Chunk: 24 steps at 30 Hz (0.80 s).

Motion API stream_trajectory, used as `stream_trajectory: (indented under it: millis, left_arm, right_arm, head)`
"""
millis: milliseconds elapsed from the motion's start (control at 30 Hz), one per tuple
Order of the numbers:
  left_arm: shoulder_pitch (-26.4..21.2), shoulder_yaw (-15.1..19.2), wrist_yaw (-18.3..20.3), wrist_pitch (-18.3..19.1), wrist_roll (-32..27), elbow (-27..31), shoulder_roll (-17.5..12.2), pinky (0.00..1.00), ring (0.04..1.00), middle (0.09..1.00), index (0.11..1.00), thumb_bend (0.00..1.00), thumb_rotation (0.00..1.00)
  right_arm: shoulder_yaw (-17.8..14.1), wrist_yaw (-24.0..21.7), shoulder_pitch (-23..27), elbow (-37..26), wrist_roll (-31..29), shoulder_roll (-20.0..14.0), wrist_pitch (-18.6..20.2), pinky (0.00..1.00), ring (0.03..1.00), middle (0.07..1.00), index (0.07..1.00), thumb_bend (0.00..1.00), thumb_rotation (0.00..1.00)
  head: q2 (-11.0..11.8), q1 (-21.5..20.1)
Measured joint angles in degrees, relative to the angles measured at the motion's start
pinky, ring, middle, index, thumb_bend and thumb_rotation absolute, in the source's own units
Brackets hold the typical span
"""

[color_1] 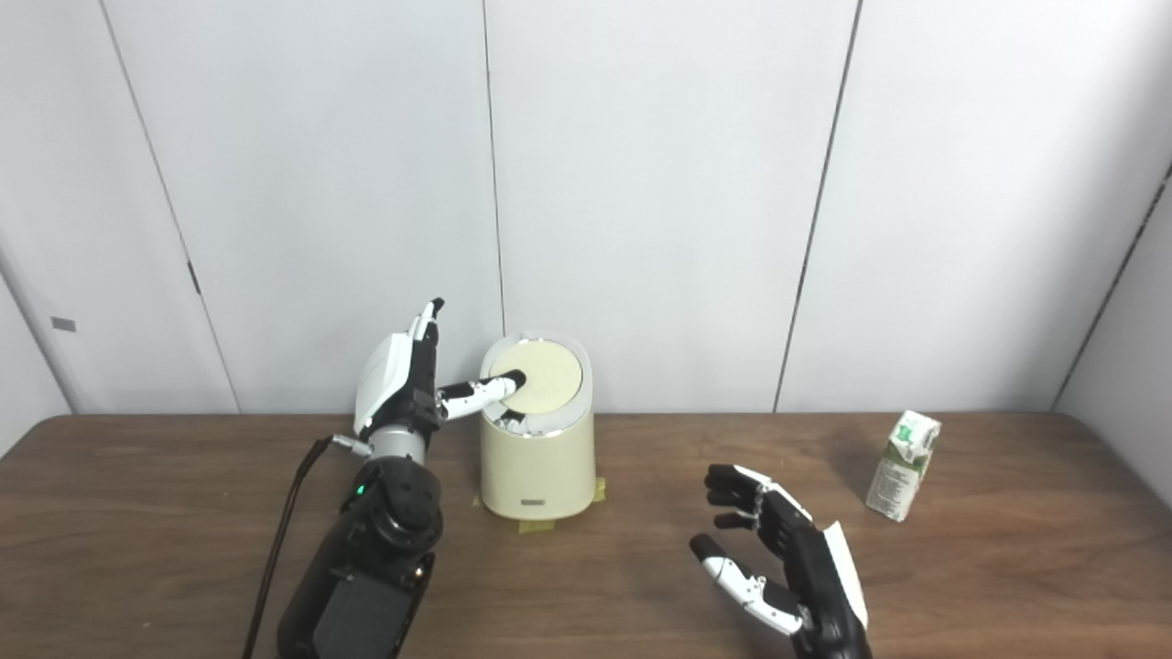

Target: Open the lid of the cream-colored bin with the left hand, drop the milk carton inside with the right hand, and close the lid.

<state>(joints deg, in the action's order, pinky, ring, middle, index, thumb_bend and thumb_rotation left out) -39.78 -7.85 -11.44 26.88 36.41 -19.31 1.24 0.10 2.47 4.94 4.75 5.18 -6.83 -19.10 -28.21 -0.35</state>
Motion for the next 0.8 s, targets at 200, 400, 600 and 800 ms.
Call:
stream_trajectory:
  millis: [200,400,600,800]
  left_arm:
    - [-1.99,-0.83,-1.52,-0.02,-0.11,-3.98,-0.26,1.0,1.0,1.0,1.0,0.74,0.36]
    - [-2.83,-1.33,-2.97,-0.14,-0.54,-8.51,-0.59,1.0,1.0,1.0,1.0,0.77,0.34]
    - [-3.86,-2.41,-4.03,-0.44,-0.72,-9.71,-1.45,1.0,1.0,1.0,1.0,0.8,0.3]
    - [-4.65,-3.82,-4.36,-0.52,-0.67,-10.88,-2.05,1.0,1.0,1.0,1.0,0.87,0.22]
  right_arm:
    - [0.32,0.31,0.33,0.29,0.54,0.0,-1.02,0.65,0.731,0.749,0.728,0.28,0.34]
    - [0.34,0.6,0.37,0.39,0.78,-0.01,-1.18,0.66,0.735,0.752,0.73,0.29,0.37]
    - [0.32,0.6,0.37,0.38,0.78,0.0,-1.14,0.65,0.732,0.747,0.727,0.29,0.31]
    - [0.33,0.86,0.48,0.55,0.82,-0.04,-1.18,0.63,0.721,0.742,0.727,0.28,0.32]
  head:
    - [0.0,-0.44]
    - [0.09,-0.53]
    - [0.09,-0.53]
    - [0.09,-0.7]
